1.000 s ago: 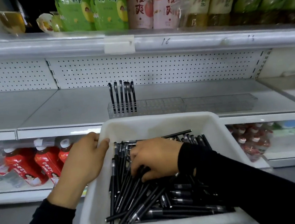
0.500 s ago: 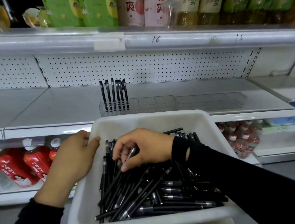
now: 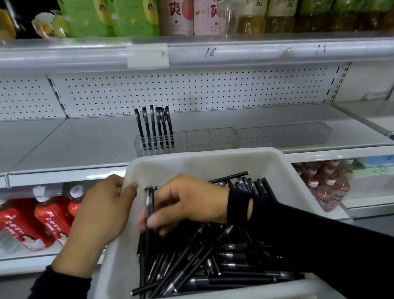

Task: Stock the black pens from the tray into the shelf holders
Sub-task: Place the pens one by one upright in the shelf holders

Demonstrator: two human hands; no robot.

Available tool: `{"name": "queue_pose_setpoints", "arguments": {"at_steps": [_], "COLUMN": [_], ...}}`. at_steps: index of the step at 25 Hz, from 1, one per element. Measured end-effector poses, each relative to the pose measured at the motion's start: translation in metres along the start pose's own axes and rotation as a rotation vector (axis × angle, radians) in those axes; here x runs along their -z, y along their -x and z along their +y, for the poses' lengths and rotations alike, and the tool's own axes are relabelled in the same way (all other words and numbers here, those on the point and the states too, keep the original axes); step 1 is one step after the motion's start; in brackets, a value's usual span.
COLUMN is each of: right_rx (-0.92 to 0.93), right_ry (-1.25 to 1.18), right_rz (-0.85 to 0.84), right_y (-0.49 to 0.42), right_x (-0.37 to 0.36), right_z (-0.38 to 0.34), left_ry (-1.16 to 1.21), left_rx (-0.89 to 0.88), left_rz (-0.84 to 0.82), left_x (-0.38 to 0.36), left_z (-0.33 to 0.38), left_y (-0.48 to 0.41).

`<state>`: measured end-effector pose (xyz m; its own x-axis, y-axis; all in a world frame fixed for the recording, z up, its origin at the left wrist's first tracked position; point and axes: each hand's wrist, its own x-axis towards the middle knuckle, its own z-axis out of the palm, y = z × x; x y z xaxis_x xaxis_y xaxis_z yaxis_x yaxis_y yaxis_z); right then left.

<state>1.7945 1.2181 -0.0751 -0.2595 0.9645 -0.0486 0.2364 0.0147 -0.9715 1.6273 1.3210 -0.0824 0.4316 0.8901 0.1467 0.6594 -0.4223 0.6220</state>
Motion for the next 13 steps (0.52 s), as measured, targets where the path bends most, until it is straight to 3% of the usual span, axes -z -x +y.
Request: {"name": "queue_pose_setpoints", "arguments": {"at_steps": [4,9,13], "right_rx": [0.04,0.06,0.043], "right_ry": [-0.04,0.154,0.178], "right_rz": [0.358,0.837,1.07], "right_y": [-0.001,-0.029,-0.072], "right_x": [0.057,0.137,0.174], "right_z": [-0.032,-0.034,-0.008], "left_ry": [-0.006,0.022,0.039], "left_rx": [-0.007,-0.021,-0.016], "left_rz": [-0.014,-0.007,-0.014], "left_x": [-0.001,-0.002,-0.002], "left_z": [-0.002,0.001,-0.002], "left_y": [-0.001,0.002,0.003]}}
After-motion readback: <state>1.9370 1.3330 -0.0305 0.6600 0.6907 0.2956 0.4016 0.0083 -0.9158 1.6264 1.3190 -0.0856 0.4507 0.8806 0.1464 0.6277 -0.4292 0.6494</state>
